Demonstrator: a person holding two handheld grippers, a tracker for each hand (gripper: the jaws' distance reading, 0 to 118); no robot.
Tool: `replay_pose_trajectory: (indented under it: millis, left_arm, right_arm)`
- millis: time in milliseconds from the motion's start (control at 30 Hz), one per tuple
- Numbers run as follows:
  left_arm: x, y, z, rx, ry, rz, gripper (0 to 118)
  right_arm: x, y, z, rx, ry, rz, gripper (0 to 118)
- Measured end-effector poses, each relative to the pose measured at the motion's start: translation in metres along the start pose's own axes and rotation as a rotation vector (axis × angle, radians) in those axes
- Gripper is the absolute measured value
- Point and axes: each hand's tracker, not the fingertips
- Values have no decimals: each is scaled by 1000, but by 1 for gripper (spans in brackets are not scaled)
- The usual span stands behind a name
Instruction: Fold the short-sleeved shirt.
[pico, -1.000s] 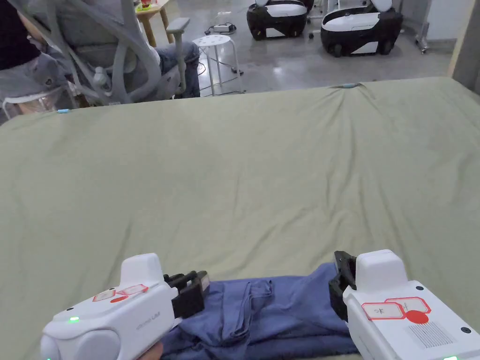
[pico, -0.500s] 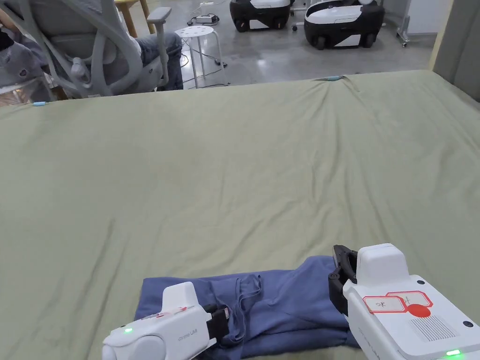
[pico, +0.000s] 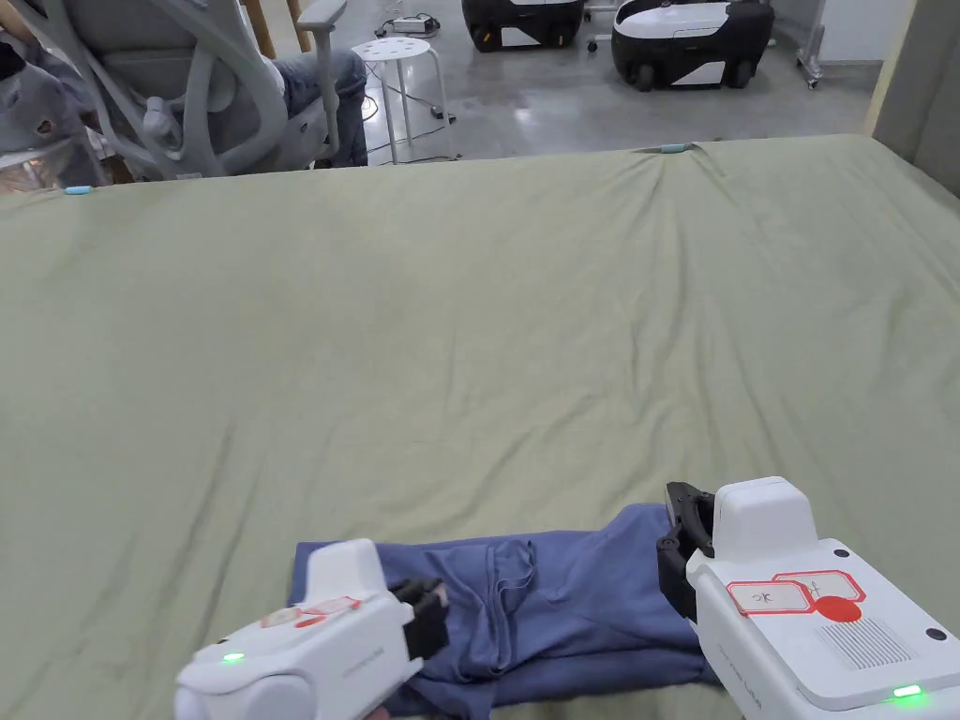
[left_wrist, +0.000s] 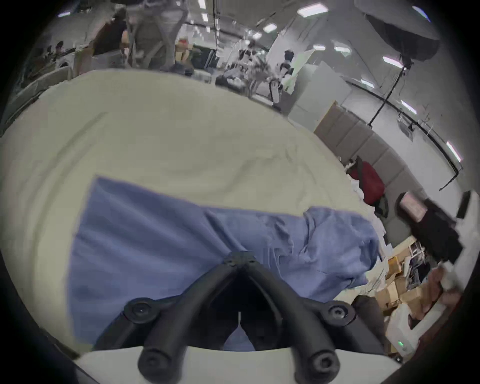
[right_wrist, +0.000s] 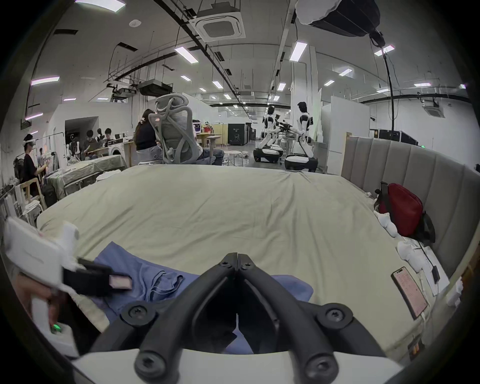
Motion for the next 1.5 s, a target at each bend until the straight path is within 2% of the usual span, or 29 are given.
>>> replay_pose_trajectory:
  millis: [100, 200, 233, 267, 300, 333, 367, 433, 500, 533, 600, 633, 667, 733, 767, 800, 833, 867, 933, 1033, 1100, 1233, 1300, 1367, 1500]
  left_arm:
    - [-34, 18, 45, 88, 52, 56, 0]
    - [-75, 18, 59, 100, 148, 120, 0]
    - [-84, 15, 61, 96, 146, 152, 9]
    - [-94, 12, 64, 83, 115, 208, 32]
    - [-105, 8, 66, 80, 63, 277, 66]
    - [-113, 3, 66, 83, 24, 338, 107]
    - [-119, -4, 61, 84, 7, 405, 118]
    - [-134, -15, 53, 114, -14, 538, 112]
    - [-148, -30, 29, 26, -152, 716, 112]
    - [-152, -39, 19, 45, -218, 769, 115]
    - [-151, -39, 17, 157, -269, 771, 115]
    - [-147, -37, 10, 142, -297, 766, 113]
    - [-144, -34, 4, 111, -327, 770, 104]
    - [-138, -33, -8, 67, -385, 809, 76]
    - [-132, -35, -16, 39, -377, 850, 67]
    - [-128, -39, -23, 6, -359, 872, 67]
    - [-125, -43, -28, -20, -300, 867, 32]
    - [-125, -45, -30, -11, -262, 844, 14]
    - [-128, -44, -22, 54, -299, 855, 13]
    - [-133, -24, 2, 100, -154, 648, 10]
    - [-145, -8, 25, 169, -96, 582, 10]
    - [-163, 20, 62, 181, 142, 367, 10]
    - [-162, 26, 71, 180, 172, 306, 10]
    - [-143, 29, 73, 168, 179, 248, 10]
    - [-69, 35, 65, 200, 212, 3, 10]
  right_arm:
    - [-13, 3, -3, 3, 20, 20, 0]
    - [-29, 5, -7, 1, 39, 42, 0]
    - [-32, 5, -7, 3, 42, 45, 0]
    - [-36, 6, -7, 4, 45, 48, 0]
    - [-38, 7, -6, 5, 51, 51, 0]
    - [-40, 7, -6, 4, 53, 54, 0]
    - [-41, 8, -6, 4, 51, 57, 0]
    - [-41, 9, -6, 1, 47, 60, 0]
    - [-41, 10, -5, 0, 41, 68, 0]
    - [-40, 10, -5, -1, 38, 72, 0]
    - [-38, 12, -3, 0, 32, 77, 0]
    - [-37, 12, -2, 0, 29, 78, 0]
    - [-36, 13, -2, -1, 26, 79, 0]
    - [-35, 13, -2, -2, 19, 82, 0]
    - [-35, 13, -3, -4, 17, 82, 0]
    - [-35, 13, -3, -5, 17, 81, 0]
    - [-35, 13, -3, -6, 17, 79, 0]
    - [-36, 12, -3, -7, 17, 78, 0]
    - [-37, 12, -2, -10, 16, 82, 0]
    - [-41, 11, -4, -18, 4, 111, 0]
    - [-41, 11, -4, -17, 4, 107, 0]
    - [-44, 13, -4, -17, -1, 107, 0]
    - [-44, 13, -5, -18, 0, 106, 0]
    - [-44, 12, -5, -20, -1, 105, 0]
    - [-34, 10, -1, -28, -11, 95, 0]
